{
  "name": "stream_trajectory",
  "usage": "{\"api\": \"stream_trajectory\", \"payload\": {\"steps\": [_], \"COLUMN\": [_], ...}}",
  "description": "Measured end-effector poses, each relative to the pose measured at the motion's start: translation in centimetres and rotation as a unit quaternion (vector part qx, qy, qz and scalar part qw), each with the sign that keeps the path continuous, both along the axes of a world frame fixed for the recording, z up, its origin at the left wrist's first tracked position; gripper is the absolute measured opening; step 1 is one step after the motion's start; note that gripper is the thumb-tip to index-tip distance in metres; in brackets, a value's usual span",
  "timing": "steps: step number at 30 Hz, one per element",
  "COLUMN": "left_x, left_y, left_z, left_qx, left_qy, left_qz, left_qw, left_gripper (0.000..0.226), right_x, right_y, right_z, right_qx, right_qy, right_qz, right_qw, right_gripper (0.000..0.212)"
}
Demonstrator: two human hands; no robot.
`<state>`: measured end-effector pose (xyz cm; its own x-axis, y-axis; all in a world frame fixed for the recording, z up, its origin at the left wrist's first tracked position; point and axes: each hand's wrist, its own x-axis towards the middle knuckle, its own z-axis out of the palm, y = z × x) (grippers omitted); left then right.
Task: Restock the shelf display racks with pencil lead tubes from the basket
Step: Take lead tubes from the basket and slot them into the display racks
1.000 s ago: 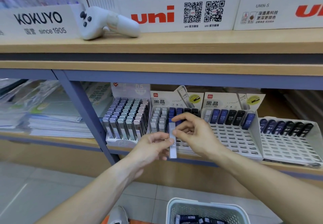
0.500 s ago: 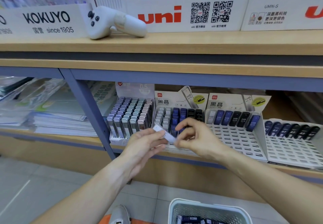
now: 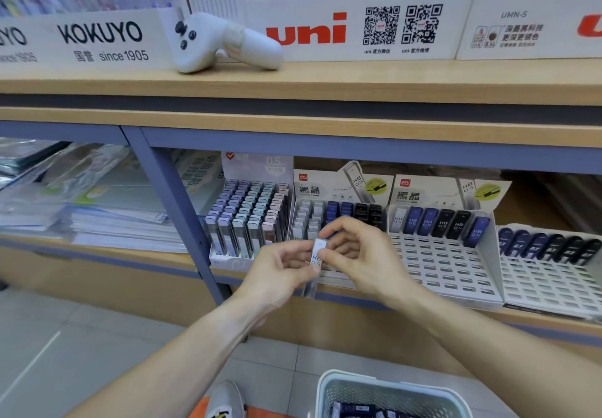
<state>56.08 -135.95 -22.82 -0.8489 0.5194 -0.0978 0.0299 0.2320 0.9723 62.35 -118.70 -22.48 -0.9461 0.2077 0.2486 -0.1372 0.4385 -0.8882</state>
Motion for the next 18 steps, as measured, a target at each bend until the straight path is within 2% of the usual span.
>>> {"api": "stream_trajectory", "payload": {"steps": [3, 6, 9, 18], "left_x": [-0.2, -0.2, -0.3, -0.4], "left_y": [-0.3, -0.6, -0.9, -0.9], "left_z": [-0.3, -0.6, -0.6, -1.0], "left_qx": [-0.022, -0.103, -0.155, -0.183], "left_qy": [-0.018, 0.010, 0.033, 0.020], "left_qz": [0.048, 0.084, 0.095, 0.047], "left_qw": [0.998, 0.991, 0.983, 0.982], "left_gripper": [0.055, 0.058, 0.057, 0.063], "right_x": [-0.7, -1.2, -1.6, -3.4], "right_y": [-0.5, -1.1, -1.9, -2.4], "right_z": [0.0, 0.2, -0.1, -2.6], "right_qx": [-0.011, 0.028, 0.067, 0.177], "right_qy": [0.048, 0.099, 0.128, 0.107], "right_qz": [-0.054, -0.096, -0.097, -0.090], "right_qw": [0.997, 0.990, 0.985, 0.974], "right_gripper": [0.024, 0.018, 0.015, 0.021]}}
